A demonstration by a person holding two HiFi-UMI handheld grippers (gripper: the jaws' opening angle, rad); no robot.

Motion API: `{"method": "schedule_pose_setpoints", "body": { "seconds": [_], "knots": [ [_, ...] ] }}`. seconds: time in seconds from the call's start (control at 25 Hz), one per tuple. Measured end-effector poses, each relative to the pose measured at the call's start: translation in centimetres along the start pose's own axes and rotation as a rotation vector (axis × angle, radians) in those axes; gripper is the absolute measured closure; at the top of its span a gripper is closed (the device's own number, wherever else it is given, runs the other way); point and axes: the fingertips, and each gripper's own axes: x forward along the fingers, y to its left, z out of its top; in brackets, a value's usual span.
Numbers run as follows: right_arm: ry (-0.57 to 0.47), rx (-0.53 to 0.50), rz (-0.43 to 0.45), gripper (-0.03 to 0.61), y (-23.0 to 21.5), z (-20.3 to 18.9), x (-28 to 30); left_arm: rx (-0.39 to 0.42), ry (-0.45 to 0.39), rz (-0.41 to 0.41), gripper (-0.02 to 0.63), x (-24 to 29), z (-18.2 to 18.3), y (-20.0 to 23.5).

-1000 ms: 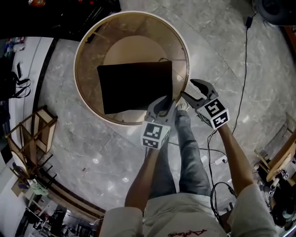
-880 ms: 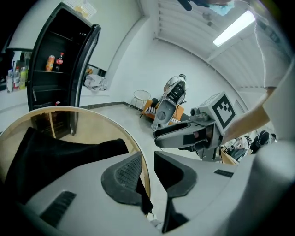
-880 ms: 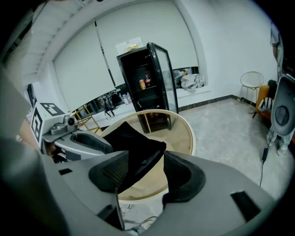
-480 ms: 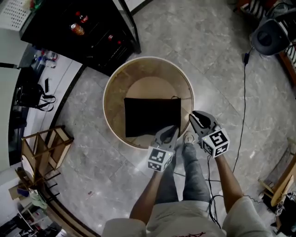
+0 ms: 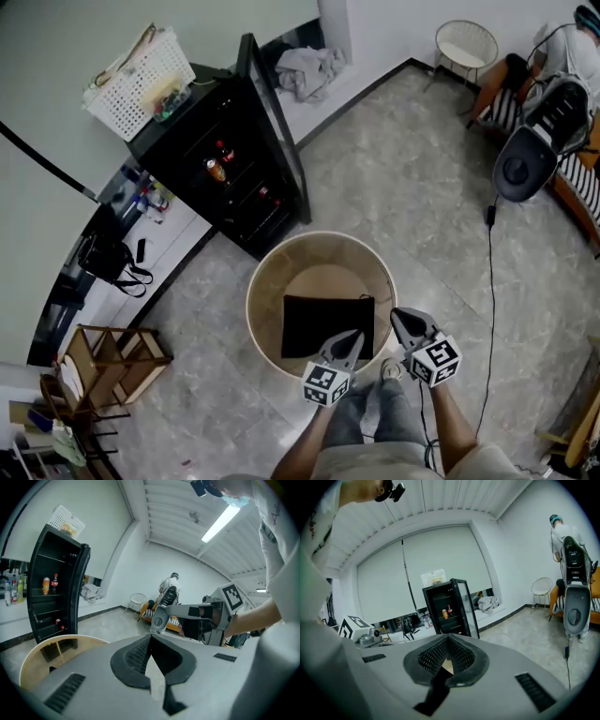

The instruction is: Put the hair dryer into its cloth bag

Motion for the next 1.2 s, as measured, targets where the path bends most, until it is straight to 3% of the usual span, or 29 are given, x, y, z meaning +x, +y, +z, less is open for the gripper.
{"method": "schedule_pose_setpoints", "body": {
  "seconds": [0.24, 0.64, 0.92, 1.2],
  "knots": [
    [-0.056, -0.038, -0.028, 0.551, 1.8, 5.9, -2.5, 0.015, -0.029, -0.033, 0.583, -2.7, 3.4, -2.3],
    [-0.108, -0.126, -0.044, 0.551, 3.2, 13.0, -4.1, 0.121, -0.163, -0.013, 0.583, -4.7, 14.1, -2.6],
    [-0.103, -0.260, -0.039, 0.551, 6.0, 16.3, -3.6, 0.198, -0.254, -0.011, 0.583, -5.6, 20.7, -2.8],
    [-0.112, -0.259, -0.031, 0.551, 8.7, 16.5, -3.2, 0.233, -0.272, -0.046, 0.583, -6.3, 22.9, -3.3]
  ]
}}
